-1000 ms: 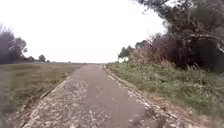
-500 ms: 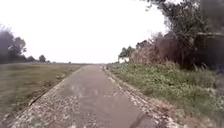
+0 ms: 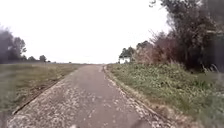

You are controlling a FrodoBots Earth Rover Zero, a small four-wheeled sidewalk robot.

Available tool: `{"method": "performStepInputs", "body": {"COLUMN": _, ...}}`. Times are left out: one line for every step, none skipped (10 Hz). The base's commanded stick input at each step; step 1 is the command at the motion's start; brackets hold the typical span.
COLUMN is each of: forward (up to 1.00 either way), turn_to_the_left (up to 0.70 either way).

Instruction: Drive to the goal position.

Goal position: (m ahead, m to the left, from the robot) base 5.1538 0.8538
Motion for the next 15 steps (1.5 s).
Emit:
{"method": "performStepInputs", "body": {"forward": 0.70, "turn_to_the_left": 0.00}}
{"method": "performStepInputs", "body": {"forward": 0.70, "turn_to_the_left": 0.00}}
{"method": "performStepInputs", "body": {"forward": 0.70, "turn_to_the_left": 0.00}}
{"method": "performStepInputs", "body": {"forward": 0.70, "turn_to_the_left": 0.00}}
{"method": "performStepInputs", "body": {"forward": 0.70, "turn_to_the_left": 0.00}}
{"method": "performStepInputs", "body": {"forward": 0.70, "turn_to_the_left": 0.00}}
{"method": "performStepInputs", "body": {"forward": 0.70, "turn_to_the_left": 0.00}}
{"method": "performStepInputs", "body": {"forward": 0.70, "turn_to_the_left": 0.00}}
{"method": "performStepInputs", "body": {"forward": 0.70, "turn_to_the_left": 0.00}}
{"method": "performStepInputs", "body": {"forward": 0.70, "turn_to_the_left": 0.00}}
{"method": "performStepInputs", "body": {"forward": 0.67, "turn_to_the_left": 0.00}}
{"method": "performStepInputs", "body": {"forward": 0.66, "turn_to_the_left": 0.00}}
{"method": "performStepInputs", "body": {"forward": 0.65, "turn_to_the_left": 0.00}}
{"method": "performStepInputs", "body": {"forward": 0.65, "turn_to_the_left": 0.00}}
{"method": "performStepInputs", "body": {"forward": 0.65, "turn_to_the_left": 0.00}}
